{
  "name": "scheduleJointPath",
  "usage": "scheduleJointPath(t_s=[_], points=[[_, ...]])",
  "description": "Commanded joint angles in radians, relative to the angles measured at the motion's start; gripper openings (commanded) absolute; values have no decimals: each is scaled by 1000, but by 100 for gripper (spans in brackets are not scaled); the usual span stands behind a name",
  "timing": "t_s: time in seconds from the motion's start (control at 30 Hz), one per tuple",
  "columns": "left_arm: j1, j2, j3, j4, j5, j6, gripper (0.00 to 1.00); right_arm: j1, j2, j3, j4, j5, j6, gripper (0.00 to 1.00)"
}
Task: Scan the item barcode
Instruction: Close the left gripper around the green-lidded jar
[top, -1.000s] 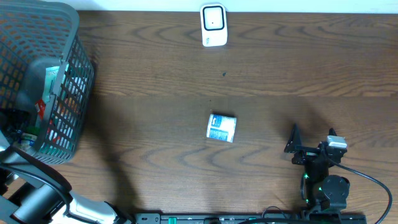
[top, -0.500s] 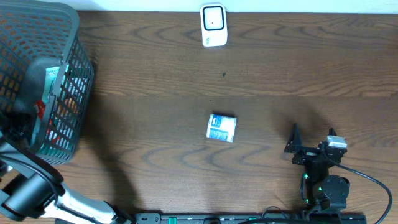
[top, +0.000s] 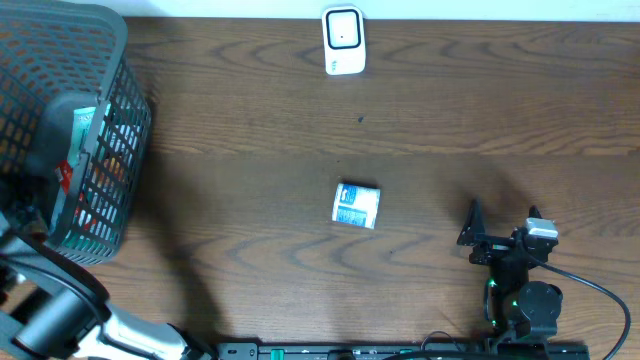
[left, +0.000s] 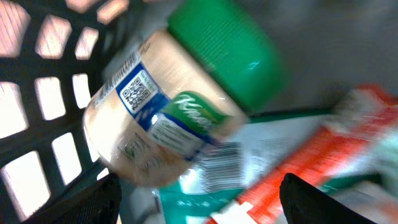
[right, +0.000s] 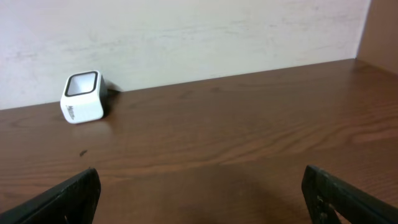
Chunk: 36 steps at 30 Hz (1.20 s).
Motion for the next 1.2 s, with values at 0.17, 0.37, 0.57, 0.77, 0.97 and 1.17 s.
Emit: scheduleJointPath(t_s=[0.17, 0.37, 0.57, 0.77, 0.97, 1.17], points=[[-135, -149, -3, 78, -67, 80, 83, 8, 0, -1, -3, 3, -14, 99], [-115, -129, -3, 110, -174, 106, 86, 8, 0, -1, -3, 3, -14, 99], [-88, -80, -4, 122, -172, 272, 87, 8, 0, -1, -3, 3, -14, 99], [-86, -16, -4, 102, -179, 382, 87, 8, 0, -1, -3, 4, -14, 99], [-82, -11, -5, 74, -233, 392, 86, 15, 0, -1, -3, 3, -14, 99], [-53, -5, -23, 76, -259, 392, 87, 15, 0, -1, -3, 3, -14, 99]])
